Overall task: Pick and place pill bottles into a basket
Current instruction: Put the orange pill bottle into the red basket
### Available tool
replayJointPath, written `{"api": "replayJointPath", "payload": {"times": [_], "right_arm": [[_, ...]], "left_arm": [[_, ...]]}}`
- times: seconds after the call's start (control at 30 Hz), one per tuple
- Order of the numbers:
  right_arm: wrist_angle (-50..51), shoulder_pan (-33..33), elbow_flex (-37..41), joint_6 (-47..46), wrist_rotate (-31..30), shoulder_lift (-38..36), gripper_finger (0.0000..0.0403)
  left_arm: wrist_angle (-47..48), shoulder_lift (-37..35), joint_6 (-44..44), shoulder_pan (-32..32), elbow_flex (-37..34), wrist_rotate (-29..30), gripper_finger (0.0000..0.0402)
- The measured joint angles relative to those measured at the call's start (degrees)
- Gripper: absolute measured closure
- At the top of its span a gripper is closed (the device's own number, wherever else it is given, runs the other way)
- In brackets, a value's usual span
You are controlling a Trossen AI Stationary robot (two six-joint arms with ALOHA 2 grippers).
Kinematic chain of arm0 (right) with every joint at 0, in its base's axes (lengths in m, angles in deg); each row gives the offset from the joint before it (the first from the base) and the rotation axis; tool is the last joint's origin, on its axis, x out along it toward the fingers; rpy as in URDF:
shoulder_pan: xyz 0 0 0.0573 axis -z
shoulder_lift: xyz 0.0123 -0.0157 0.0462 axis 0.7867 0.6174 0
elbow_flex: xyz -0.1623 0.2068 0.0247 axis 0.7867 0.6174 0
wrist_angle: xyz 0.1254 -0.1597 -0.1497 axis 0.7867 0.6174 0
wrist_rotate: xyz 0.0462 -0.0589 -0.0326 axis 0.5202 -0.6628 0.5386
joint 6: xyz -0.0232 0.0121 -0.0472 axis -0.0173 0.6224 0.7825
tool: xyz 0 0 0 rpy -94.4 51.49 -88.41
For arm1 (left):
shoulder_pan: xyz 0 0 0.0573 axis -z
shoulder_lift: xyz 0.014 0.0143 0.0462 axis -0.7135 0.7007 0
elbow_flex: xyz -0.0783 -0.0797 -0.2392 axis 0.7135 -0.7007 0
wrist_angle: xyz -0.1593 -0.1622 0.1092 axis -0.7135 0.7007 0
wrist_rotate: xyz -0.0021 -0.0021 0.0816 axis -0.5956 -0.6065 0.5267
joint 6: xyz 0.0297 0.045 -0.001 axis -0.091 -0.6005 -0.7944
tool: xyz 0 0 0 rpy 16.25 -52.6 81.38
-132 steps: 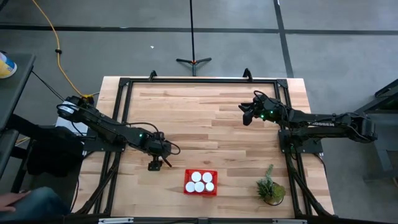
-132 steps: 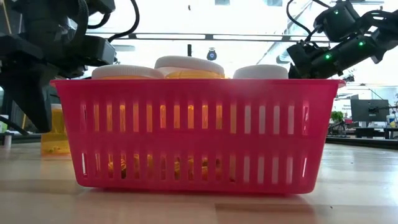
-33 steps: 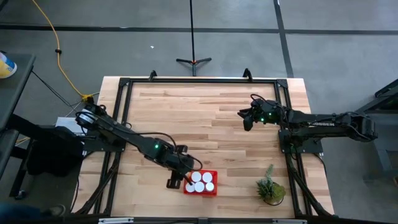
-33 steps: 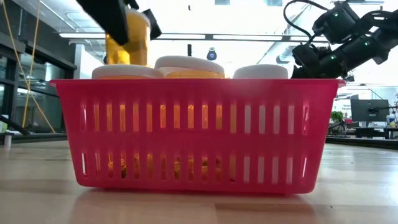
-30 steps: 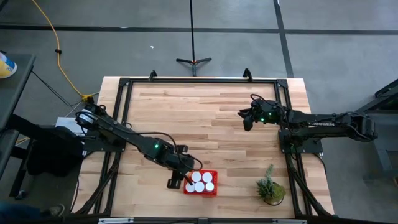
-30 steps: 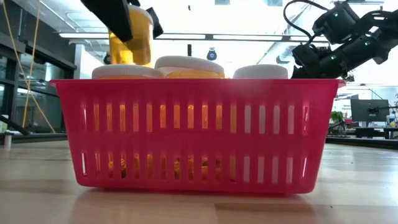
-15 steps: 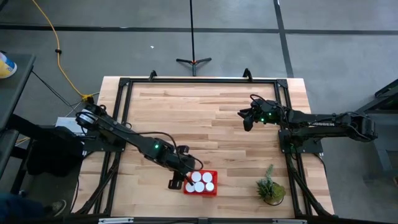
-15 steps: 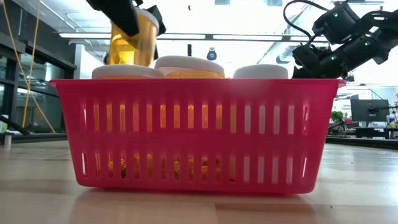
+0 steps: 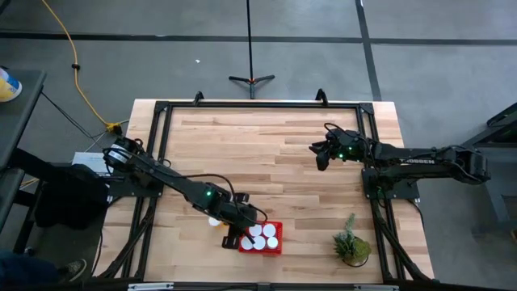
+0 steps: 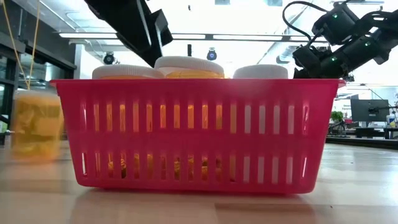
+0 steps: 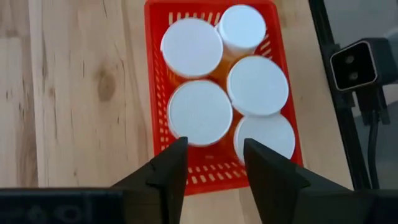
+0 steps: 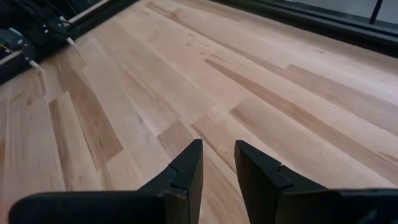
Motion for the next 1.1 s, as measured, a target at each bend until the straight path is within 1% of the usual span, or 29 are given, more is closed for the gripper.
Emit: {"api": "replayJointPath", "payload": {"times": [0.2, 0.3, 0.4, 0.53, 0.63, 0.73, 0.83, 0.9, 1.0, 1.1], "right_arm": [[0.09, -0.02, 0.0, 0.02, -0.68, -0.07, 0.0318], [0.12, -0.02, 0.0, 0.04, -0.75, -0.07, 0.0318], [0.14, -0.02, 0.0, 0.04, -0.73, -0.07, 0.0318], [0.38, -0.02, 0.0, 0.04, -0.75, -0.07, 0.0318], [0.51, -0.02, 0.0, 0.04, -0.75, -0.07, 0.0318], [0.51, -0.02, 0.0, 0.0, -0.77, -0.07, 0.0318], [0.5, 0.0, 0.0, -0.9, -0.77, -0.07, 0.0318], [0.51, -0.02, 0.0, -0.93, -0.74, -0.07, 0.0318], [0.51, -0.02, 0.0, -1.01, -0.64, -0.07, 0.0318], [0.51, -0.02, 0.0, -1.03, -0.73, -0.07, 0.0318]], "left_arm": [[1.13, 0.02, -0.05, -0.02, -0.02, -0.02, 0.0223], [1.94, 0.02, -0.43, -0.02, 0.0, 0.0, 0.0221], [4.94, 0.02, -0.83, -0.04, 0.0, 0.39, 0.0213], [12.31, 0.02, 0.41, -0.04, 0.0, 0.41, 0.0182], [19.77, 0.02, 4.42, -0.07, 0.0, -0.21, 0.0142], [23.8, 0.02, 9.93, -0.07, -0.02, -2.06, 0.0102], [22.19, -0.02, 12.7, -0.03, -0.02, -4.37, 0.0077], [19.21, -0.28, 13.09, 0.53, -0.02, -4.07, 0.0072], [15.93, -0.35, 10.73, 1.23, 0.65, -2.56, 0.0084], [14.22, -0.37, 9.5, 1.32, 1.55, -0.86, 0.0111]]}}
